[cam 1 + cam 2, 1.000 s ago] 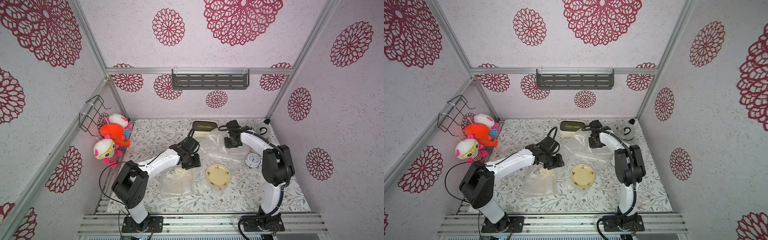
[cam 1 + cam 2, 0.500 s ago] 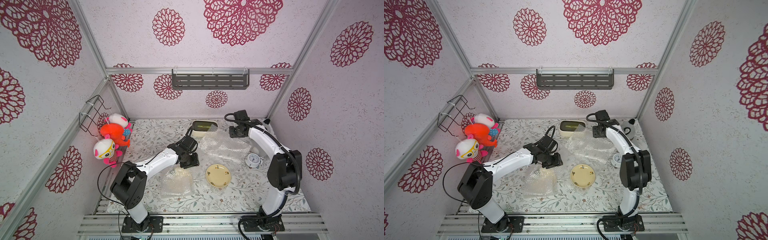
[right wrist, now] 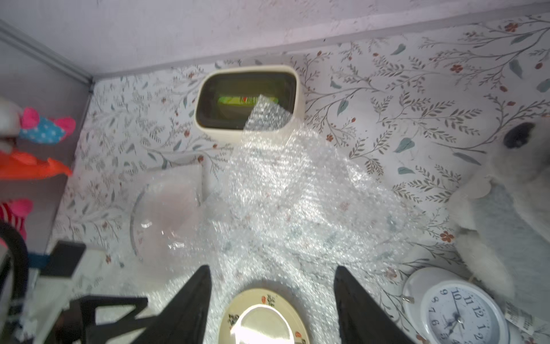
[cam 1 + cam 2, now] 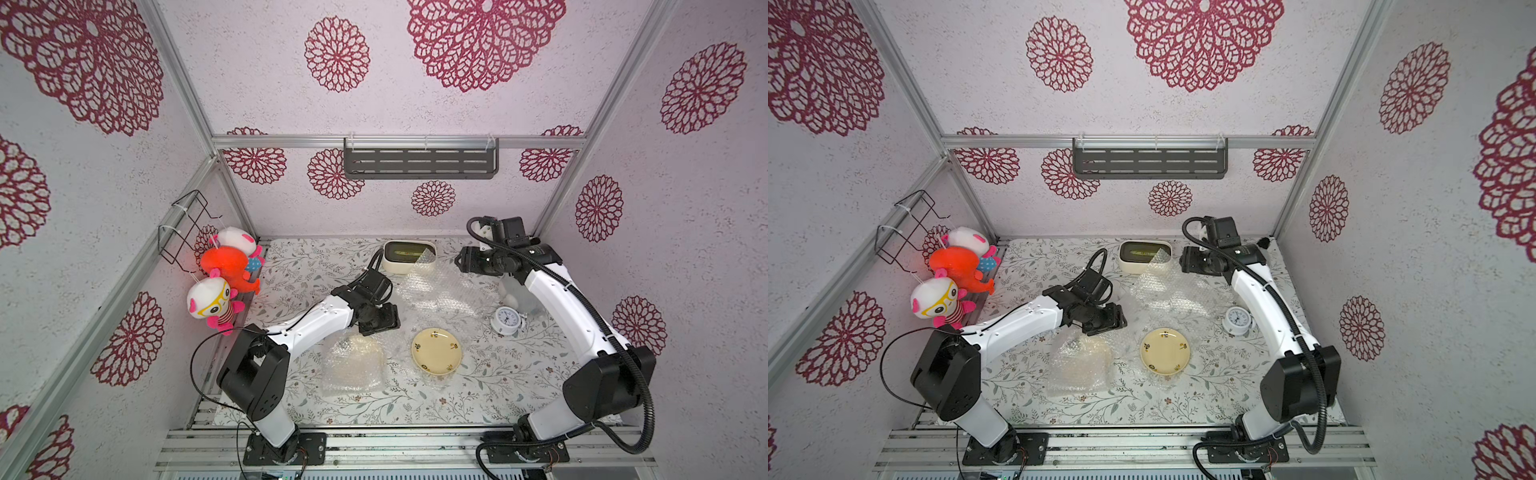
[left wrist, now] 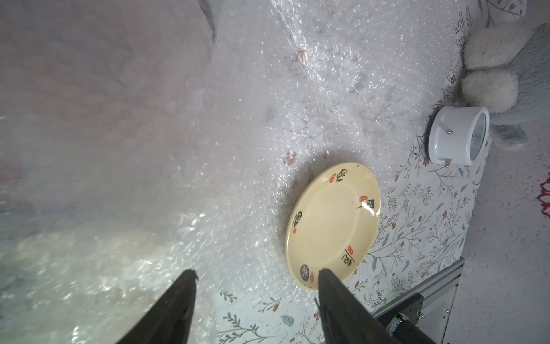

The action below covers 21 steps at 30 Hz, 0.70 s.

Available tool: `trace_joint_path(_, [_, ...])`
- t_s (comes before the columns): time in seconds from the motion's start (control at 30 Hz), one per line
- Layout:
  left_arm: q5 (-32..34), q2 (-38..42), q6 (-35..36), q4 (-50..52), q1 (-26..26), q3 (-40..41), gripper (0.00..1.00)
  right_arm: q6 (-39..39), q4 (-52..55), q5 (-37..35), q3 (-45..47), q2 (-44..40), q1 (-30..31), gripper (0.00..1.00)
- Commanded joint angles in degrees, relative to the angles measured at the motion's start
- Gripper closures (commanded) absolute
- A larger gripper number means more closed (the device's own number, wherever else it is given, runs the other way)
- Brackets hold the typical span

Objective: Unpack dinner plates from bubble wrap
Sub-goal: Unwrap the bubble wrap at the center of the board, then adjust the bubble wrap at the center of the board.

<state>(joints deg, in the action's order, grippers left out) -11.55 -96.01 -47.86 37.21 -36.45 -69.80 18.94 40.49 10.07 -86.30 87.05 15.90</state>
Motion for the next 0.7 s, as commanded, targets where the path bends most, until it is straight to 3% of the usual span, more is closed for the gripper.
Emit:
trace_joint_path(0.0, [-1.1,1.6,-0.5,-0.8,0.6,-2.0,0.30,5.9,0.5,6.5,6.2,-5.5,-0.3,0.30])
trace_joint_path(0.17, [-2.1,0.2,-1.0,-1.1,0.6,-3.7,0.28,13.1,-1.9,7.7,20.7,-13.9,-0.4,0.30])
trace_joint_path(0.4, [-5.1,-1.9,-2.6,-3.0,0.6,-4.4,0.28,24.5,-15.6,11.5,41.0,-22.1,-0.4,0.31])
trace_joint_path(0.67, [-6.1,-1.8,-2.7,-2.5,0.6,-4.3,0.26,27.8,-26.1,11.5,48.3,-18.9,-1.3,0.31])
